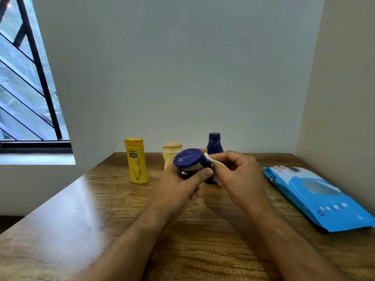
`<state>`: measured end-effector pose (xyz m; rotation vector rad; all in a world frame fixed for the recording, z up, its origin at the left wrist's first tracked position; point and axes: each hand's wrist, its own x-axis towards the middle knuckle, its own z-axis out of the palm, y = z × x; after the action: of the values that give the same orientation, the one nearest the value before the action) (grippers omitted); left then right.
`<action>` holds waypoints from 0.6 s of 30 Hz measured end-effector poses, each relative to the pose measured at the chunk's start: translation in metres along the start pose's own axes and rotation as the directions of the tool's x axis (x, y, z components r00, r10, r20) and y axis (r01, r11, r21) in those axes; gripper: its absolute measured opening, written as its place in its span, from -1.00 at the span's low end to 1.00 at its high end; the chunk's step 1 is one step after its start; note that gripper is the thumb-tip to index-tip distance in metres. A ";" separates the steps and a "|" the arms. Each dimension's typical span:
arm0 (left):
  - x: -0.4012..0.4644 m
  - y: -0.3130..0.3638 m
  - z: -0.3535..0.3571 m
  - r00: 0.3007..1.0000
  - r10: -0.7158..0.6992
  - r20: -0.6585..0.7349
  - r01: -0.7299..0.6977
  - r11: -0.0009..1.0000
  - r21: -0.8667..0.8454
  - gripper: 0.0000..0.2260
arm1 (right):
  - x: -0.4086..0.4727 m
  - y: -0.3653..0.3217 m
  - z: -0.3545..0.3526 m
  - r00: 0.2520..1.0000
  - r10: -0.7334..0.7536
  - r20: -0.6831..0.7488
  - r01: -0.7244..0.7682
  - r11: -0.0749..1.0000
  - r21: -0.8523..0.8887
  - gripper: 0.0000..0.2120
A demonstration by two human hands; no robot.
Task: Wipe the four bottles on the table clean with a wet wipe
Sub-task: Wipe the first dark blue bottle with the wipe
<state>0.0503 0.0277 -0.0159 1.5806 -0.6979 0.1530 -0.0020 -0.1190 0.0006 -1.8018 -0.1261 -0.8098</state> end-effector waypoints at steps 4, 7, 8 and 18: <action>0.001 -0.009 -0.001 0.985 0.153 -0.075 -0.108 0.902 0.418 -0.63 | 0.001 -0.002 0.000 1.000 0.003 -0.022 -0.001 0.996 0.085 -0.85; 0.001 -0.004 -0.001 0.980 0.154 -0.122 -0.085 0.894 0.441 -0.79 | 0.004 0.001 0.000 0.996 -0.026 -0.080 0.035 0.993 0.108 -0.84; 0.002 -0.005 -0.001 0.981 0.146 -0.125 -0.077 0.894 0.441 -0.74 | 0.005 0.002 -0.001 0.996 -0.035 -0.086 0.044 0.992 0.114 -0.82; 0.004 -0.015 -0.004 0.995 0.043 -0.086 0.011 0.835 0.550 -0.59 | -0.004 0.002 0.006 0.921 -0.366 0.133 0.386 0.904 -0.185 -0.75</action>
<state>0.0620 0.0293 -0.0259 2.1049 -0.6210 0.4751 -0.0014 -0.1131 -0.0042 -2.0486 -0.4809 -1.0394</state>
